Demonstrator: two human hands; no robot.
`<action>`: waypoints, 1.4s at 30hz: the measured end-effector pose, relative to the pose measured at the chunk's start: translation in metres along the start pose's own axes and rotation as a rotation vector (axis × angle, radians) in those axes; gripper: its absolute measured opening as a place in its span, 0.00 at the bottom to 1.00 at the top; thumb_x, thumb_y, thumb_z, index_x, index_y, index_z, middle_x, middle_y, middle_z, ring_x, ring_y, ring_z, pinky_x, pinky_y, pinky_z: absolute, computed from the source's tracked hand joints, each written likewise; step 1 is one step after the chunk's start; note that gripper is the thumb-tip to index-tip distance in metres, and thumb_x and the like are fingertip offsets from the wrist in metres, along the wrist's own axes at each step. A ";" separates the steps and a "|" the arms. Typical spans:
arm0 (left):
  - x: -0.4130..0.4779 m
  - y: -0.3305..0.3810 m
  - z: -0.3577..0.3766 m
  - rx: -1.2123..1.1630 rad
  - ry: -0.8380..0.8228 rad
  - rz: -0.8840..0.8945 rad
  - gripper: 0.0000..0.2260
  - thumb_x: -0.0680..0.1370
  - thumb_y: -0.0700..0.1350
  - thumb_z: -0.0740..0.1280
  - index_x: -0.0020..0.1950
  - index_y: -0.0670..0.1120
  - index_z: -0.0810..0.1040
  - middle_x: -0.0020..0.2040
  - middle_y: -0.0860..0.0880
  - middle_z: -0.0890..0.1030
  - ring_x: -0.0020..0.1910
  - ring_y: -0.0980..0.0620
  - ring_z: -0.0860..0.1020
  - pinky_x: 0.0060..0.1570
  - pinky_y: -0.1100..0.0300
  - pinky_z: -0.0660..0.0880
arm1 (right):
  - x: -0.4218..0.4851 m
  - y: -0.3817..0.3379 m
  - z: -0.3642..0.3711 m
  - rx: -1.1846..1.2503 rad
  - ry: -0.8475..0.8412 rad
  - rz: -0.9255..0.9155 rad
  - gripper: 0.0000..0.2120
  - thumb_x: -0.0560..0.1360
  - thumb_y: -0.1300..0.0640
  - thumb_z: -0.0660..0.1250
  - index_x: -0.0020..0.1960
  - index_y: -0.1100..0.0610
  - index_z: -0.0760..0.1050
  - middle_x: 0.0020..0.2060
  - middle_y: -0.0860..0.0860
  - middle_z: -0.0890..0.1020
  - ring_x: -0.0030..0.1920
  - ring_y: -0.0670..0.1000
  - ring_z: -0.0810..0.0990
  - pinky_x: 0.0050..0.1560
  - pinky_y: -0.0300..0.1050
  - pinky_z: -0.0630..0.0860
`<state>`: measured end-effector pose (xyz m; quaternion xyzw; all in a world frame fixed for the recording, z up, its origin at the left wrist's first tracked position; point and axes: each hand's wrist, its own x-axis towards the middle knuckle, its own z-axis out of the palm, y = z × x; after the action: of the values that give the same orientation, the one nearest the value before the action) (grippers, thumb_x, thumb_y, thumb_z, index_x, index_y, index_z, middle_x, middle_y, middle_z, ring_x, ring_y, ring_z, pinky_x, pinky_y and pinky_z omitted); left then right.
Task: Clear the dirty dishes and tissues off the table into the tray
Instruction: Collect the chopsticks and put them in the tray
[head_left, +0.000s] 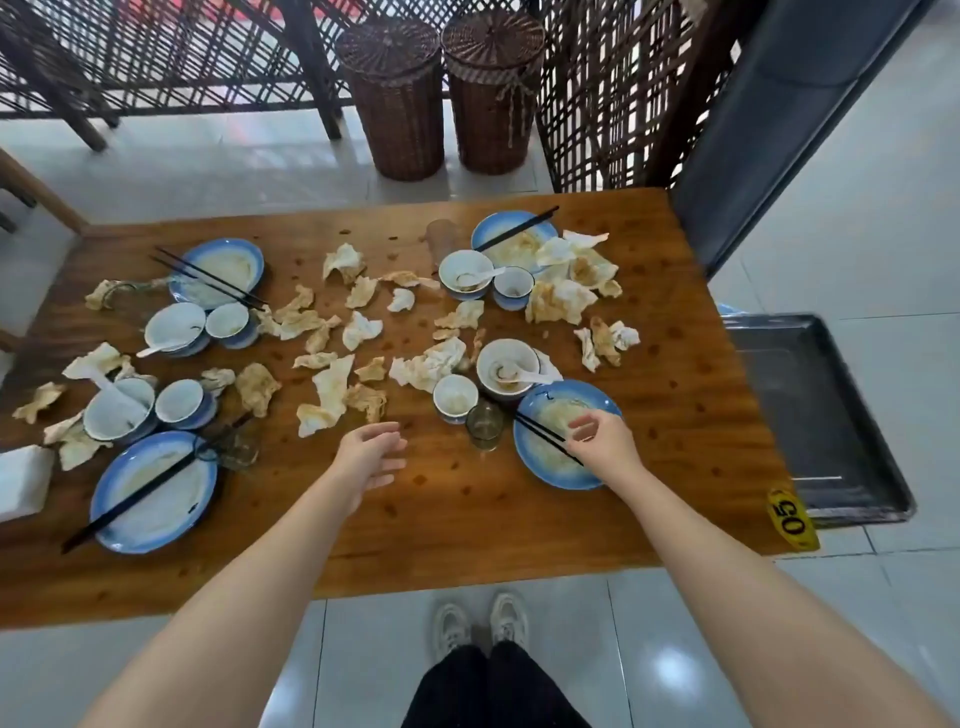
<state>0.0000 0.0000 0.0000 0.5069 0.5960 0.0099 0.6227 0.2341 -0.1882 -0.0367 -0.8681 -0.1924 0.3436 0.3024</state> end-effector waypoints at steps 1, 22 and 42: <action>0.001 -0.002 0.001 -0.009 0.007 -0.006 0.12 0.82 0.44 0.62 0.64 0.47 0.75 0.57 0.46 0.81 0.54 0.45 0.80 0.52 0.53 0.76 | 0.001 0.002 0.003 -0.052 -0.012 0.002 0.11 0.72 0.61 0.71 0.52 0.56 0.76 0.46 0.51 0.79 0.48 0.50 0.77 0.48 0.45 0.76; -0.006 -0.014 -0.002 -0.096 -0.001 0.001 0.11 0.81 0.46 0.64 0.63 0.49 0.75 0.54 0.48 0.81 0.52 0.47 0.80 0.45 0.55 0.76 | 0.006 0.022 0.027 -0.280 0.025 -0.054 0.08 0.74 0.63 0.66 0.49 0.52 0.72 0.46 0.50 0.78 0.46 0.50 0.77 0.45 0.49 0.80; -0.040 0.008 -0.041 -0.217 0.057 0.118 0.10 0.80 0.47 0.64 0.61 0.50 0.77 0.51 0.49 0.82 0.49 0.49 0.81 0.44 0.56 0.76 | -0.009 -0.060 -0.010 -0.183 0.050 -0.248 0.07 0.75 0.65 0.65 0.50 0.56 0.72 0.42 0.49 0.76 0.42 0.49 0.76 0.34 0.38 0.70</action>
<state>-0.0377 0.0048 0.0433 0.4704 0.5781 0.1254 0.6548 0.2276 -0.1525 0.0126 -0.8697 -0.3210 0.2632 0.2669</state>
